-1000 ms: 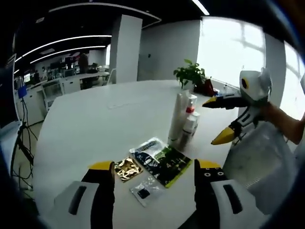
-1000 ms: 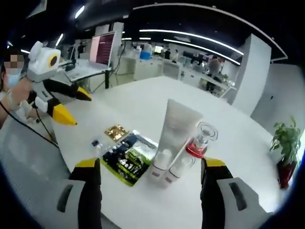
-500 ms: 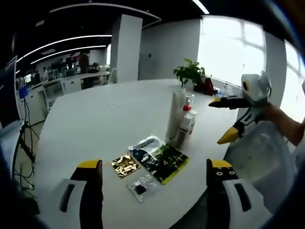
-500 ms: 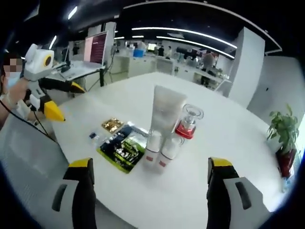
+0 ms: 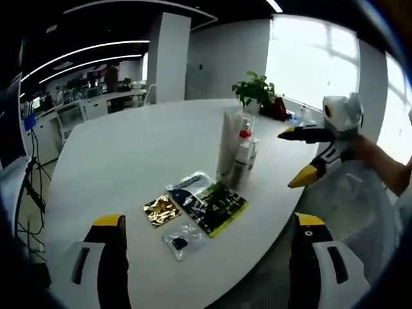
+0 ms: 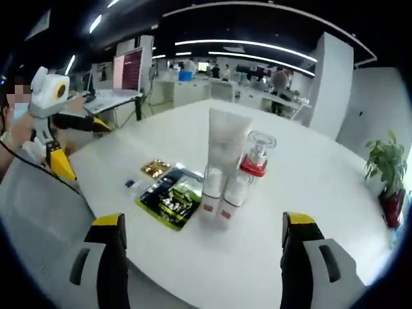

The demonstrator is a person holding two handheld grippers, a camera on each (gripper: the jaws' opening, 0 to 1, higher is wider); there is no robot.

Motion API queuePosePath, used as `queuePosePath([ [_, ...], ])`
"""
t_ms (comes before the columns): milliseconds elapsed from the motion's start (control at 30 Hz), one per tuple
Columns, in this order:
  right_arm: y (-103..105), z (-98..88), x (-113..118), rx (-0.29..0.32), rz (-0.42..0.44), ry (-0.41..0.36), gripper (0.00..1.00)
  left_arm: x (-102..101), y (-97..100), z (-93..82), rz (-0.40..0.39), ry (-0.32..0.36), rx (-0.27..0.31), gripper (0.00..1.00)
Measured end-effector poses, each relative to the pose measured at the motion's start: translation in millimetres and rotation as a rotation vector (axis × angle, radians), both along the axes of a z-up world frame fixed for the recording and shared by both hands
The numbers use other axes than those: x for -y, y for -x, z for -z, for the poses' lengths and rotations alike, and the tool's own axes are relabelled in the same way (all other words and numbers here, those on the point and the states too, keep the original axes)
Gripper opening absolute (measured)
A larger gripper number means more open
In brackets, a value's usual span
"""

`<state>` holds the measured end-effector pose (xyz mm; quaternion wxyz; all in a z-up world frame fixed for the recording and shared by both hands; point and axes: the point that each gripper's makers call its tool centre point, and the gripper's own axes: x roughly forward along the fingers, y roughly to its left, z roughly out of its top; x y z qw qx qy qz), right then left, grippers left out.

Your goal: Arrange the skincare products in the storage area until every visible bottle or jar stands upright without overlapping.

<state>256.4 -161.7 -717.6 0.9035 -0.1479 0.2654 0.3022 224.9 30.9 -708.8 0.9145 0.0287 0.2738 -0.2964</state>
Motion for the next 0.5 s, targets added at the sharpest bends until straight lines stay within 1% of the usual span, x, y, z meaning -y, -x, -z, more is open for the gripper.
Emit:
queuePosePath([
  [100, 0.3, 1.7, -1.9, 0.018, -0.024, 0.036, 1.0, 3.2, 5.8, 2.6, 0.002, 0.002, -0.007, 0.99],
  [200, -0.2, -0.1, -3.2, 0.016, -0.024, 0.022, 1.0, 4.4, 5.8, 9.4, -0.005, 0.002, -0.021, 0.99],
  [267, -0.2, -2.8, -3.4, 0.026, -0.021, 0.01, 1.0, 1.7, 6.1, 14.6, -0.011, -0.019, -0.031, 0.99],
  [400, 3.3, -1.2, -4.3, 0.016, -0.02, 0.008, 1.0, -1.6, 4.8, 14.4, -0.031, -0.01, -0.031, 0.99],
  [500, 5.2, -0.3, -7.6, 0.013, -0.029, 0.008, 1.0, -1.4, 6.5, 18.3, -0.032, -0.031, -0.037, 0.99],
])
